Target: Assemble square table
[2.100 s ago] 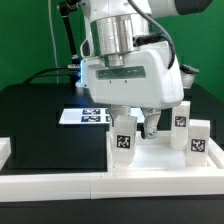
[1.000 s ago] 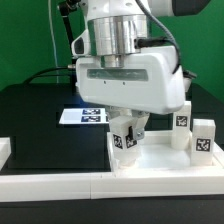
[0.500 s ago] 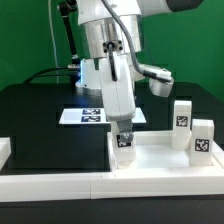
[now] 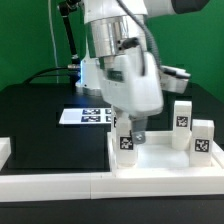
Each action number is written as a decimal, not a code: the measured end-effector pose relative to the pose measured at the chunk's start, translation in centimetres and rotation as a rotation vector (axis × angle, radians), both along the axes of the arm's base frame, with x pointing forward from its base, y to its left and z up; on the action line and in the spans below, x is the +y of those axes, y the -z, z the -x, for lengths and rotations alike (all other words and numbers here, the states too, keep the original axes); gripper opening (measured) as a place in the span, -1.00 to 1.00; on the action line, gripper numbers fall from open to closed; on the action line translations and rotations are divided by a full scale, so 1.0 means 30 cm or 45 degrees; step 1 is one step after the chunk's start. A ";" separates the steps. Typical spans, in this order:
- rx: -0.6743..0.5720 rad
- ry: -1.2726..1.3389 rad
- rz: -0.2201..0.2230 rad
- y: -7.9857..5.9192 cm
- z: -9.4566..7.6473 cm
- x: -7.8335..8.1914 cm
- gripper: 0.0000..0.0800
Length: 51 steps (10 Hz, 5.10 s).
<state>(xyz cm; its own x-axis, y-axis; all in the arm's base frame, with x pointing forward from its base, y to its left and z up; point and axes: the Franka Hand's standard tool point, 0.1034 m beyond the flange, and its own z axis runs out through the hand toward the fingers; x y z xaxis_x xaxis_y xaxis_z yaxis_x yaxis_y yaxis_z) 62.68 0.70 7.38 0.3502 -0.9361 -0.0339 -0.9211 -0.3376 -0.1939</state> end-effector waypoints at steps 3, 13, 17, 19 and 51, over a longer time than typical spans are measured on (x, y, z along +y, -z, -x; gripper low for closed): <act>-0.019 -0.368 0.089 0.002 0.001 0.005 0.62; -0.008 -0.755 0.174 -0.002 -0.007 -0.031 -0.28; 0.055 -0.110 0.072 0.003 0.000 -0.037 -0.28; 0.116 0.379 -0.079 0.006 0.012 -0.040 -0.27; 0.126 0.899 -0.160 0.011 0.021 -0.034 -0.27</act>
Offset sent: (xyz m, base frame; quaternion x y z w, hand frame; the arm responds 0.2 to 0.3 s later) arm 0.0000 0.0000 0.0000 0.0000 0.0000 -0.1938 0.9810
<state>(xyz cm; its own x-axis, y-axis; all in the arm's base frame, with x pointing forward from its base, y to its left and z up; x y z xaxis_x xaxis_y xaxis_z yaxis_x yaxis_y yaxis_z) 62.04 -0.33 7.05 -0.3466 -0.9249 -0.1561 -0.9265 0.3636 -0.0969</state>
